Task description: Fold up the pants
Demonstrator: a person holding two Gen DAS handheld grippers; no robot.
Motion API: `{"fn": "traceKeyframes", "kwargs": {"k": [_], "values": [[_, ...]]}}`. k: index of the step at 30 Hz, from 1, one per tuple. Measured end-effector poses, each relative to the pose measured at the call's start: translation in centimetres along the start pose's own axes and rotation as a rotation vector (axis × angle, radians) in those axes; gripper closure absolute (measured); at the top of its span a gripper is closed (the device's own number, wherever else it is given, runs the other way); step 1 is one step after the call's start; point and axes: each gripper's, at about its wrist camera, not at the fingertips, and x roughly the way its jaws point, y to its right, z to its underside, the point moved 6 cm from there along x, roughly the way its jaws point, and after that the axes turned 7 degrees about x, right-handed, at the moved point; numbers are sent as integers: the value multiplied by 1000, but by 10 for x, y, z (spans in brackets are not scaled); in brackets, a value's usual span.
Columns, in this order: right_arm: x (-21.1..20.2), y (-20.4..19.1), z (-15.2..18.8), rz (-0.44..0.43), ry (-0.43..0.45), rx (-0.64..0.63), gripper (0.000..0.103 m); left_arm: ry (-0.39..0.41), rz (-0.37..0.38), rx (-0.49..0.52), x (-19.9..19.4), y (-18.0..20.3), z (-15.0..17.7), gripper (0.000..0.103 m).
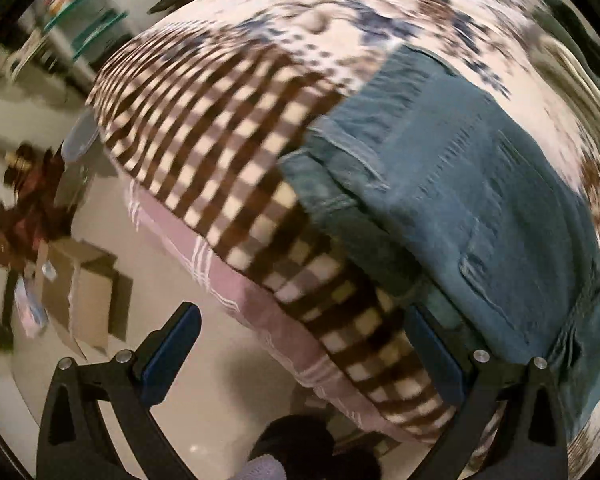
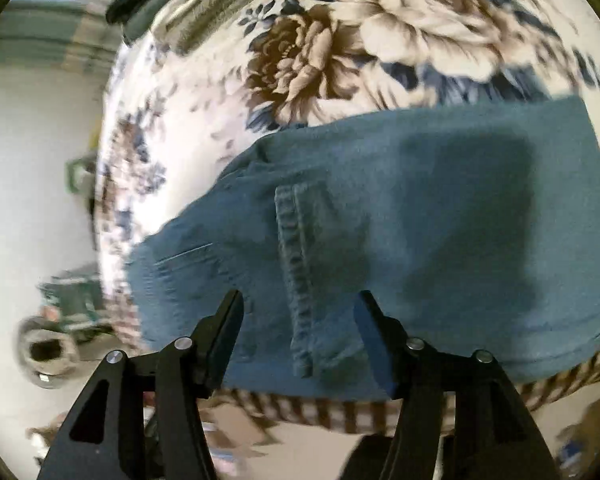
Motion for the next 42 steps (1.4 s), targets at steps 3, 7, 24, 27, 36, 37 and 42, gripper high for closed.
{"fn": "traceKeyframes", "kwargs": {"k": [3,7,24,27,36,37,42], "values": [[31,-17,-3,142,-17,-28,43,13,-5,-57,1,-8,-5,0],[83,-17,3,385,-70,-42,43,23,-10,-93,0,-17,-9,0],[76,-31,46,406,-19,-159,69,43,77,-207,2,-35,-6,0],[58,-35,45,186,-60,-110,42,58,211,-282,4,-29,-16,0],[13,73,30,278,-20,33,42,51,481,-500,58,-13,-42,38],[16,87,28,284,-31,57,42,71,500,-523,60,-14,-43,44],[10,117,25,252,-37,81,42,104,549,-520,67,-18,-49,43]]}}
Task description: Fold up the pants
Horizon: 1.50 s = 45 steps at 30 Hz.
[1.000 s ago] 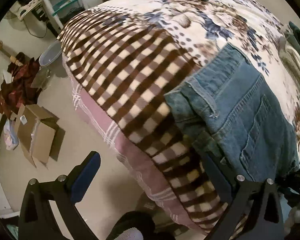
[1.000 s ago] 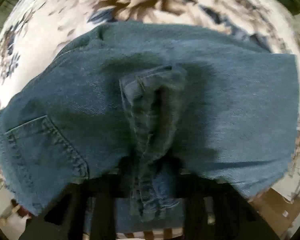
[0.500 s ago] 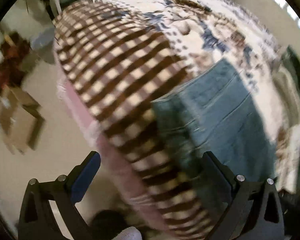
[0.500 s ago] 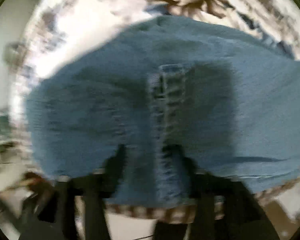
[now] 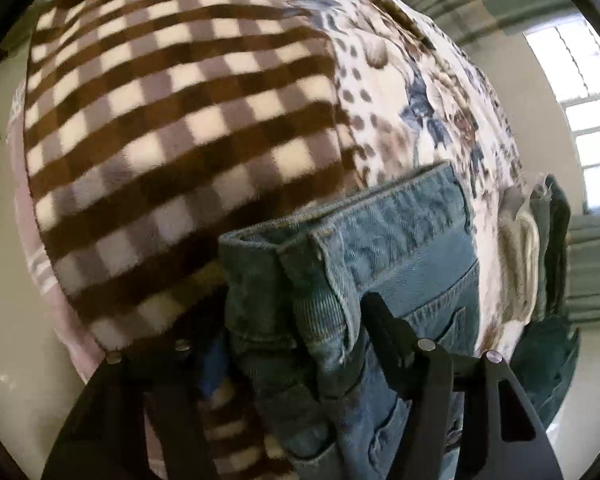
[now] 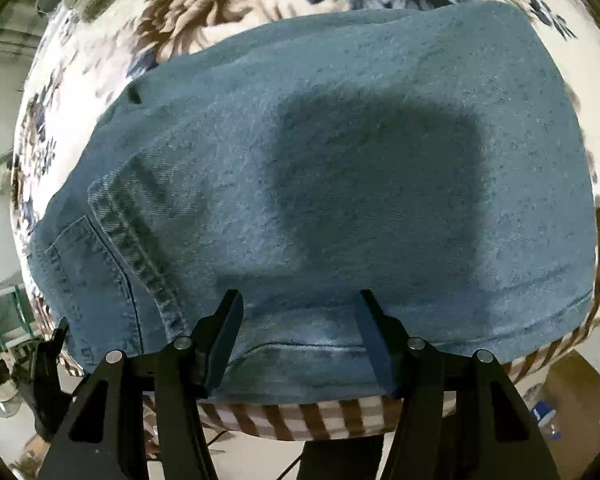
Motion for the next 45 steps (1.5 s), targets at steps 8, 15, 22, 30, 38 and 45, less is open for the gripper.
{"fn": "traceKeyframes", "kwargs": {"k": [8,15,22,30,38,45], "values": [[7,-1,-5,94,-1,-98,42,173,1,116,-61,42,17,75],[11,-9,-15,98,-34,-91,41,95,-18,56,-12,33,2,56],[-14,15,-28,-1,-20,-102,41,155,-7,97,-21,40,1,82],[-72,80,-40,90,102,-100,19,287,31,314,-90,119,19,85],[-116,163,-56,43,119,-59,17,325,148,569,-146,235,106,86],[-149,252,-52,34,143,50,17,208,247,766,-121,315,218,87]]}}
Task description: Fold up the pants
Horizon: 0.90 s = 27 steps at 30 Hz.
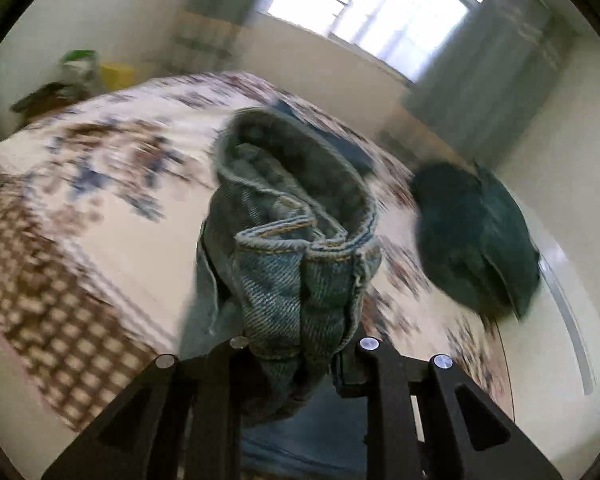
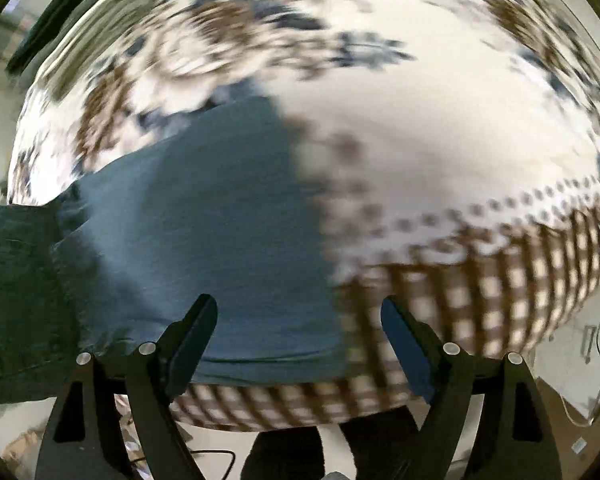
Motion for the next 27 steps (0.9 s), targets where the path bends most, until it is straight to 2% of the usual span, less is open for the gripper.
{"fn": "traceKeyframes", "kwargs": {"k": [4,10,13,16,18,19,20,22,23,25,27], "values": [[-6,53,-8,14,11,88,17,-141,79,84,46,60,55,87],[-15,142,-16,49,33,181,17,-334,108,207,100,113,142,87],[-10,161,-18,43,39,205,17,-382,84,284,117,133,171,87],[-15,180,-19,-25,38,236,17,-438,19,330,129,139,177,86],[-27,193,-18,-110,39,235,17,-465,10,340,126,146,167,77],[-30,195,-20,-148,40,231,17,-474,37,322,123,147,161,62],[-37,198,-21,-198,44,228,16,-484,67,303,120,147,159,42],[-49,203,-23,-284,43,223,13,-494,100,279,110,151,150,18],[-54,203,-25,-333,41,223,13,-479,108,271,100,149,137,17],[-62,195,-29,-423,38,216,12,-457,75,273,90,140,123,17],[-62,177,-36,-488,25,197,10,-442,-4,293,88,118,110,17]]}}
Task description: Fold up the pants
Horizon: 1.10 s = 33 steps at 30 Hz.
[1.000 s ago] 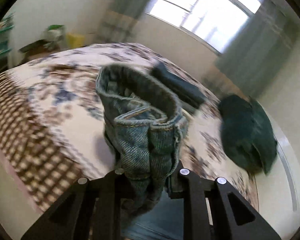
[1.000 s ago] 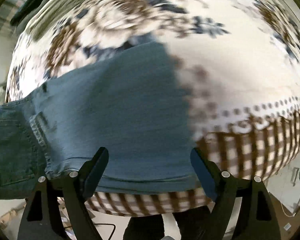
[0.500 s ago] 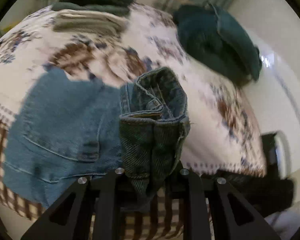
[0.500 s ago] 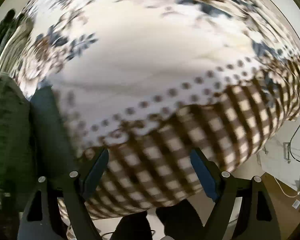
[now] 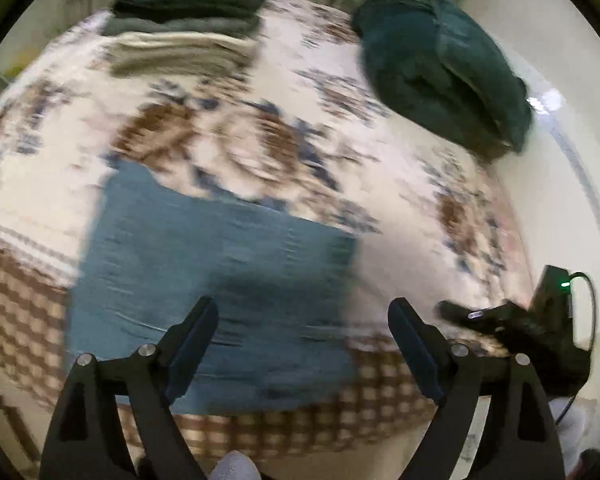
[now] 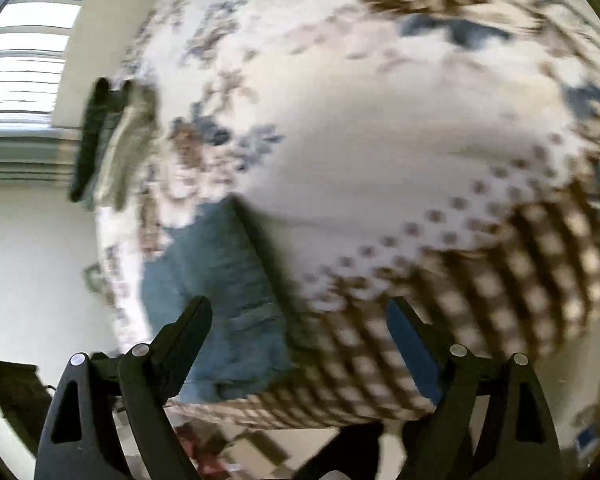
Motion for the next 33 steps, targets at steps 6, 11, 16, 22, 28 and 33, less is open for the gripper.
{"fn": "traceKeyframes", "kwargs": {"k": [6,11,16,22,28,33], "values": [[75,-39,-1,-51,-125,-63,7,-167,-379,47,42,-119,6,17],[136,-51,0,-50,-187,-79,4,-227,-386,8,71,-166,13,17],[156,-59,5,-30,-189,-87,9,-218,-381,28,76,-157,16,16],[134,-76,15,89,-57,-259,83,-224,-369,19,80,-148,18,16],[110,-79,16,132,-16,-272,88,-237,-320,-6,81,-132,24,16],[83,-60,-6,144,30,-214,90,-236,-286,-15,78,-125,28,16]]}}
